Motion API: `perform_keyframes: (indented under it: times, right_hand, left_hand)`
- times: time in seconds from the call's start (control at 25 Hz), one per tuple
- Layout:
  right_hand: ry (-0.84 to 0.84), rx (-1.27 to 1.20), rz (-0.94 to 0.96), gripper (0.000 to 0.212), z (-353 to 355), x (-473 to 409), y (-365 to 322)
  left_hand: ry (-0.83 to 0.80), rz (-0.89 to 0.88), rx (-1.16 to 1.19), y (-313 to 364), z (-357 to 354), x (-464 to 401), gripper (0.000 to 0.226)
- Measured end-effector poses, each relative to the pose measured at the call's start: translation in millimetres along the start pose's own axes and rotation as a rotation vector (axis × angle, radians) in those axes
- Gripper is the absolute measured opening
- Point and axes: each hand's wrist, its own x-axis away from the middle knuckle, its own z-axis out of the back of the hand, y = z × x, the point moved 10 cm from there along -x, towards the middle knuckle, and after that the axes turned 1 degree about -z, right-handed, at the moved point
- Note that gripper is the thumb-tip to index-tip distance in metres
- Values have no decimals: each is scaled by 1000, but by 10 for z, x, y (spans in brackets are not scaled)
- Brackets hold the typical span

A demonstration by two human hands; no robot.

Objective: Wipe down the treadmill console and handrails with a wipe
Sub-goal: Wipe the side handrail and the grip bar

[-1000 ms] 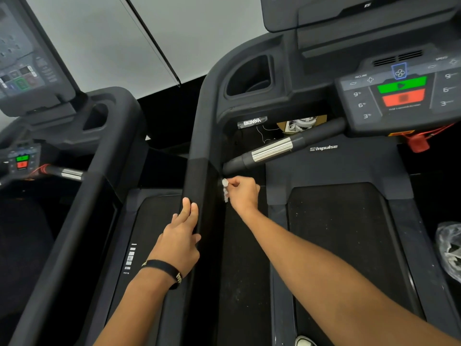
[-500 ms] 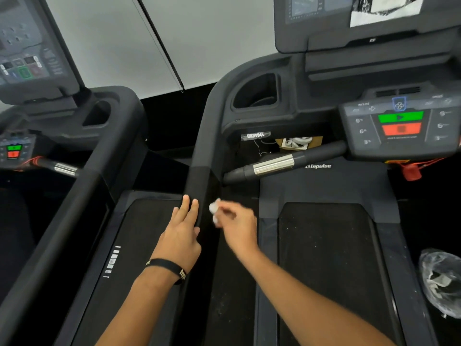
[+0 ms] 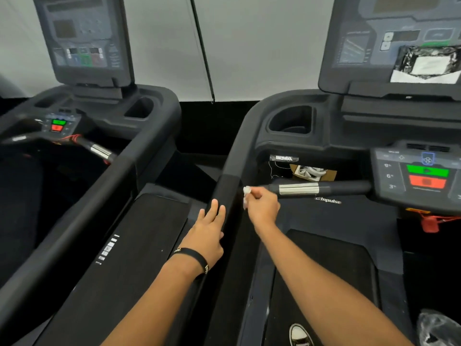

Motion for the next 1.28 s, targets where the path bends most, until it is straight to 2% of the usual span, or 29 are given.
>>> perform_keyframes:
  times: [0.12, 0.2, 0.28, 0.36, 0.44, 0.48, 0.6, 0.68, 0.8, 0.96, 1.0, 1.08, 1.2, 1.28]
  right_hand:
    - [-223, 22, 52, 9, -1, 370, 20]
    - [-254, 134, 227, 12, 30, 278, -243]
    - [-179, 359, 467, 16, 26, -186, -612]
    - [-311, 726, 566, 22, -200, -632, -718]
    - [-489, 1028, 593, 31, -400, -872, -477]
    - [-539, 1067, 607, 31, -418, -893, -384]
    - [-616, 953, 638, 23, -357, -824, -386]
    - [-689, 895, 729, 18, -342, -754, -459]
    - [-710, 918, 1022, 12, -297, -419, -471]
    - [-780, 1085, 1410, 13, -140, -34, -352]
    - [-815, 1120, 1426, 19, -147, -40, -335]
    - [-828, 1162, 1304, 24, -246, -151, -343]
    - [-737, 1106, 1074, 11, -410, -173, -364]
    - [-762, 1039, 943, 11, -437, -210, -324]
  left_hand:
    - [-33, -2, 2, 1, -33, -73, 73]
    - [-11, 1, 34, 27, 87, -149, 70]
    - [49, 17, 88, 43, 233, -251, 64]
    - [93, 54, 126, 22, 289, -335, 61]
    - [88, 89, 126, -2, 244, -395, 62]
    - [76, 99, 109, 5, 219, -423, 64]
    - [52, 97, 27, 113, 201, -535, 72]
    - [51, 91, -14, 211, 234, -648, 76]
    - [36, 115, -47, 264, 249, -784, 80]
    - [-10, 123, -34, 243, 219, -787, 79]
    - [-22, 121, -26, 245, 220, -781, 78]
    - [-30, 119, -11, 237, 232, -784, 79]
    - [-29, 123, -28, 232, 233, -788, 79]
    - [-26, 126, -45, 232, 219, -791, 79]
